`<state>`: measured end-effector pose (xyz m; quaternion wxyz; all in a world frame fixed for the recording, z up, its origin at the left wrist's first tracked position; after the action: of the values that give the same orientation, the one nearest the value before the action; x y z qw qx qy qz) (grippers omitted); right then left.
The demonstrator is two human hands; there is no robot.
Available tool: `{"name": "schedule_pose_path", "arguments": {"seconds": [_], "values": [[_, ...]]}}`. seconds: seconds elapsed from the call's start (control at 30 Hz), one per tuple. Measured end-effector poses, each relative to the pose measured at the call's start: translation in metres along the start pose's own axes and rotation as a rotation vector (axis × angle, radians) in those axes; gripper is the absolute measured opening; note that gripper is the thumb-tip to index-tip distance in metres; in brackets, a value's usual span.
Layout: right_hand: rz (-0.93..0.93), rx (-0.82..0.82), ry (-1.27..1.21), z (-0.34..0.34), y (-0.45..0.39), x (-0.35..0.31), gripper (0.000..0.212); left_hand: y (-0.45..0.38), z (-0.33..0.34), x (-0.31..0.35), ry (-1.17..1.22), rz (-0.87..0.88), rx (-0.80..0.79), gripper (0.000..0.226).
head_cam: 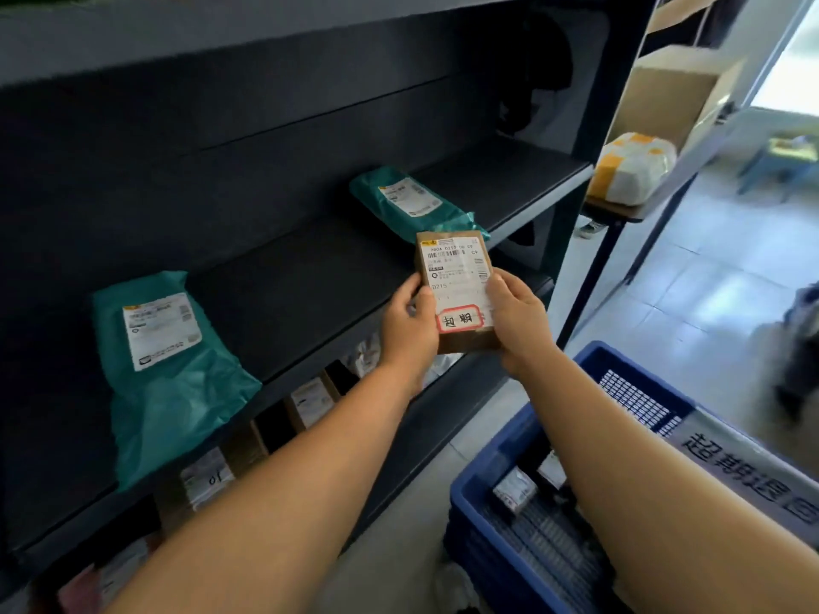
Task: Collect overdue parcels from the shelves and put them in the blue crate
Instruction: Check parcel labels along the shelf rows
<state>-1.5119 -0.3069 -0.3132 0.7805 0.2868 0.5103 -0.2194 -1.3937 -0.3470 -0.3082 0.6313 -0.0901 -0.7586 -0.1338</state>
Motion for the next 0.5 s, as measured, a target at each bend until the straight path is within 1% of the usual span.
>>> {"name": "schedule_pose_path", "arguments": {"seconds": [0.1,0.2,0.3,0.43,0.5], "values": [[0.002,0.076,-0.009,-0.038,0.014,-0.004,0.019,0.014,0.031,-0.003,-0.009,0.017,-0.078,0.037],[0.031,0.138,0.02,-0.078,0.022,-0.006,0.026,0.025,0.065,-0.009,-0.009,-0.003,-0.161,0.039],[0.086,0.21,0.013,-0.118,0.025,-0.005,0.023,0.035,0.099,-0.015,-0.031,-0.024,-0.223,0.039],[0.159,0.264,-0.031,-0.168,0.019,0.005,0.022,0.041,0.144,-0.029,-0.079,-0.047,-0.299,0.037],[0.188,0.261,-0.01,-0.193,0.012,0.013,0.028,0.04,0.167,-0.038,-0.102,-0.068,-0.328,0.036]]}}
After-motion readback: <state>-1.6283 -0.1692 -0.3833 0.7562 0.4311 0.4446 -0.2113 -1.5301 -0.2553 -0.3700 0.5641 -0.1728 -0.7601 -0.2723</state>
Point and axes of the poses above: each hand's wrist, its own y-axis away from the middle knuckle, its own z-axis out of the palm, x = y × z, the point moved 1 cm from there along -y, towards the middle knuckle, and after that the axes turned 9 degrees about -y, right-handed, at the moved point
